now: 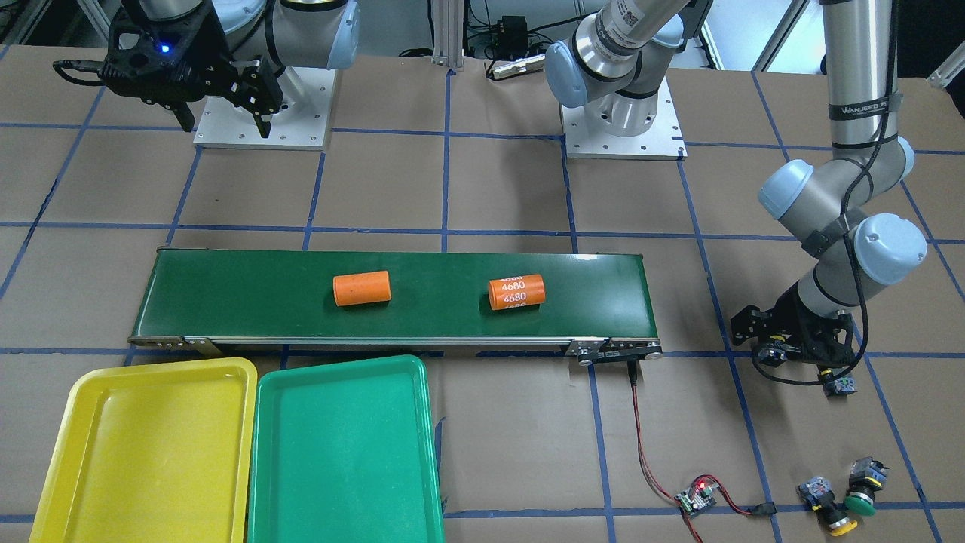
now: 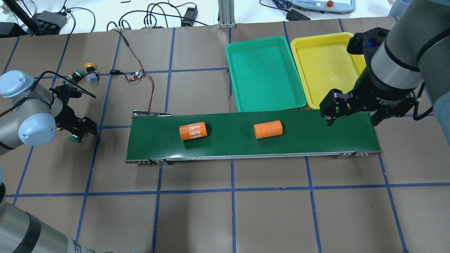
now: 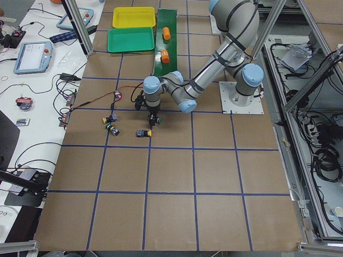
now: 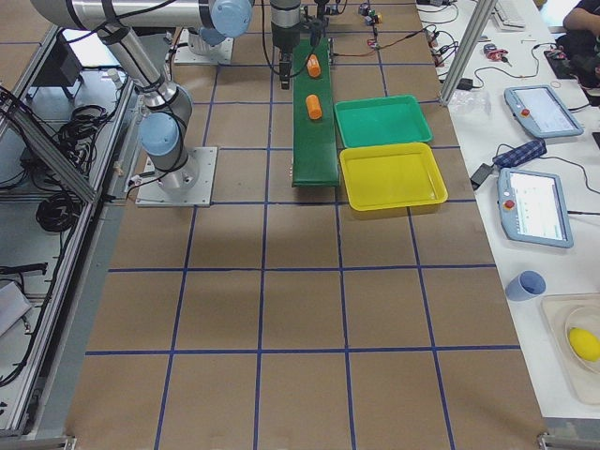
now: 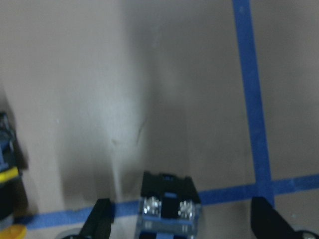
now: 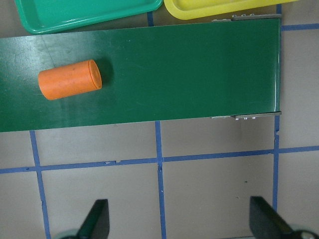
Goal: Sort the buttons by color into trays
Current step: 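Grasp the green-capped push-button with the left gripper, then set the green-capped button on the belt while the right gripper lowers toward the plain cylinder, then grasp a yellow-capped button with the left gripper while the right pushes the plain cylinder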
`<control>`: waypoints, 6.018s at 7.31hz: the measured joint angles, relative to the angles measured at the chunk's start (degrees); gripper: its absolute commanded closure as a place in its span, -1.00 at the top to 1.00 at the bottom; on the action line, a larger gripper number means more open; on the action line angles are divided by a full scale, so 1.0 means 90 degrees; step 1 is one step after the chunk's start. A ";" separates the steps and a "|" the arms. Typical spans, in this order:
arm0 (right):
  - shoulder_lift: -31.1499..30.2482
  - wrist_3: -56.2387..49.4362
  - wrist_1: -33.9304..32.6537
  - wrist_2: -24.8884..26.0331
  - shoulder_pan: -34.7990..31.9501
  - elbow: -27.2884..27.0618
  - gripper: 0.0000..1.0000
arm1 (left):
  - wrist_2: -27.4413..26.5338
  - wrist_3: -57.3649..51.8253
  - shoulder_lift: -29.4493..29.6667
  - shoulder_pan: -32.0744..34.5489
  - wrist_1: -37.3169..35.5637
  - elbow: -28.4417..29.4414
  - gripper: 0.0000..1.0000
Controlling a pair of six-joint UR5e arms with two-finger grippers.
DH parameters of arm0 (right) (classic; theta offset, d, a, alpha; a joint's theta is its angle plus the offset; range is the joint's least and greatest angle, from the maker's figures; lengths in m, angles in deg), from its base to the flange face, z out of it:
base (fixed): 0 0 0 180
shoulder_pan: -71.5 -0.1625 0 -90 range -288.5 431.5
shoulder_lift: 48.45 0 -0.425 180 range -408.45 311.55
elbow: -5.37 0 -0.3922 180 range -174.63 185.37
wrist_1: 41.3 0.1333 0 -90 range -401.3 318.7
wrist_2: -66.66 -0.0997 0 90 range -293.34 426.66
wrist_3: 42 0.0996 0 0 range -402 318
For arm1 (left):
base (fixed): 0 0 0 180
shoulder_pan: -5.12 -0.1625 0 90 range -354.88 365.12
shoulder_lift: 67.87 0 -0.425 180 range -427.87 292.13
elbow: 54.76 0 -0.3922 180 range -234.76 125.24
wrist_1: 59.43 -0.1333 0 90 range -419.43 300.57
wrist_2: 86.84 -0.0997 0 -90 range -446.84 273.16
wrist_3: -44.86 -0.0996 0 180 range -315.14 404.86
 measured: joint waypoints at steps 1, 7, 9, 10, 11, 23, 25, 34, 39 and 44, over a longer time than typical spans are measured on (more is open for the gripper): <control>0.0005 0.0001 -0.0003 0.0033 0.0000 -0.0016 1.00 | -0.0109 0.0000 -0.0031 0.0006 -0.0004 -0.0002 -0.90; 0.0045 -0.0035 -0.0521 0.0099 -0.0012 -0.0006 1.00 | 0.0164 0.1086 -0.1018 0.0778 0.2224 0.0858 -0.90; -0.0079 -0.0046 -0.0430 0.0050 -0.0024 -0.0033 1.00 | 0.0608 0.2406 -0.1484 0.1683 0.2876 0.0855 -0.90; -0.0091 -0.0033 -0.0416 0.0040 -0.0027 -0.0047 1.00 | 0.0802 0.2964 -0.1686 0.2067 0.2928 0.0647 -0.90; -0.0088 -0.0016 -0.0410 0.0037 -0.0029 -0.0055 1.00 | 0.0939 0.3460 -0.1800 0.2380 0.2904 0.0410 -0.90; -0.0232 -0.0044 0.0156 -0.0411 -0.0029 -0.0066 1.00 | 0.0804 0.4273 -0.1824 0.2104 0.2950 0.0878 1.00; -0.0229 -0.0043 0.0207 -0.0414 -0.0029 -0.0066 1.00 | 0.0512 0.3446 -0.1197 0.1091 0.2909 0.1429 1.00; -0.0227 -0.0034 0.0246 -0.0438 -0.0029 -0.0067 1.00 | 0.0117 0.1010 0.0660 -0.0637 0.1081 0.1921 0.86; -0.0176 -0.0022 0.0214 -0.0393 -0.0021 -0.0068 1.00 | 0.0145 0.0297 0.0945 -0.0621 0.1376 0.2029 -0.79; 0.0237 0.0056 0.0137 -0.0460 -0.0026 -0.0130 1.00 | 0.0281 0.1889 -0.0953 0.0490 0.2334 0.0655 -0.81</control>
